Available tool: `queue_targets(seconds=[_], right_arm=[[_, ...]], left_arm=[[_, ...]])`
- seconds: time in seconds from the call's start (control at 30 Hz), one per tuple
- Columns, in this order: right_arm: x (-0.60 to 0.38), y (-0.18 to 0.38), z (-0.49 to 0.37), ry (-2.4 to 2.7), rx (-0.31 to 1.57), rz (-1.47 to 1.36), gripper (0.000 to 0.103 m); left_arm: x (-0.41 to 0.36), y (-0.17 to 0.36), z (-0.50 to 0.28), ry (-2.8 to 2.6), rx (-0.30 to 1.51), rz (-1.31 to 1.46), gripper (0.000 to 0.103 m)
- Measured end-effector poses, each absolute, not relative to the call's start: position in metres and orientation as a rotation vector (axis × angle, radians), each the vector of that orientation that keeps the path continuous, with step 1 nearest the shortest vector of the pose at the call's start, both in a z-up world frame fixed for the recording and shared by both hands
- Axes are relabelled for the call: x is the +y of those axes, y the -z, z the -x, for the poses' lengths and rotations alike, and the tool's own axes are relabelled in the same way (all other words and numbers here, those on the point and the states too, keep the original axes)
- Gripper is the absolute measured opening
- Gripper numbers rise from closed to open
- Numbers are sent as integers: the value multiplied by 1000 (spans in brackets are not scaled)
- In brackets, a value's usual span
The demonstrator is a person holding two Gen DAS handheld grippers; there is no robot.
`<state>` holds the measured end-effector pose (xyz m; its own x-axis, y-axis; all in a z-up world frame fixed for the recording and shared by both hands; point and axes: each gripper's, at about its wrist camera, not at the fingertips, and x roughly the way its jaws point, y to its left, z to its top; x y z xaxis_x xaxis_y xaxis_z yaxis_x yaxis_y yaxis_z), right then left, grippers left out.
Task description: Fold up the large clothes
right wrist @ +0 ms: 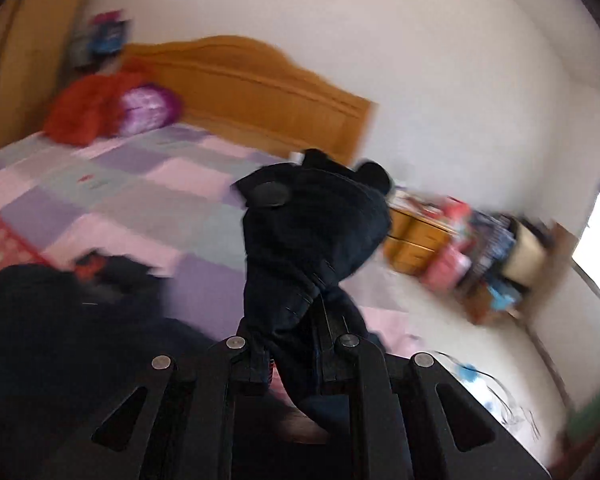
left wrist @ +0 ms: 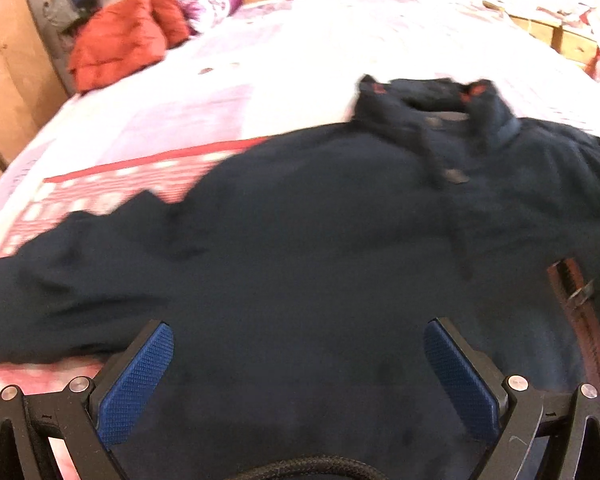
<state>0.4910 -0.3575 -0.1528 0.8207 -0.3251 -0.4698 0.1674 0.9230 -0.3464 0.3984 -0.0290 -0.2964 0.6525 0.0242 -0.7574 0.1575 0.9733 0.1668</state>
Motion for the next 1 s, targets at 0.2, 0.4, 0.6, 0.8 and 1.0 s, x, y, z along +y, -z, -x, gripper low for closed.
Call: queue_targets(seconds=[0.2, 0.4, 0.6, 0.8, 1.0], right_arm=[[-184, 238, -539, 35, 649, 417, 16], [-84, 309, -552, -58, 717, 550, 16], [-59, 339, -541, -49, 720, 589, 16], [-57, 354, -532, -119, 736, 693, 23], [-58, 349, -527, -157, 820, 658, 43]], left_arm=[[43, 291, -384, 27, 859, -217, 103], [87, 311, -381, 0, 894, -188, 103], [103, 323, -383, -7, 908, -149, 103], [100, 324, -386, 8, 901, -157, 103], [96, 320, -390, 1, 897, -152, 103]])
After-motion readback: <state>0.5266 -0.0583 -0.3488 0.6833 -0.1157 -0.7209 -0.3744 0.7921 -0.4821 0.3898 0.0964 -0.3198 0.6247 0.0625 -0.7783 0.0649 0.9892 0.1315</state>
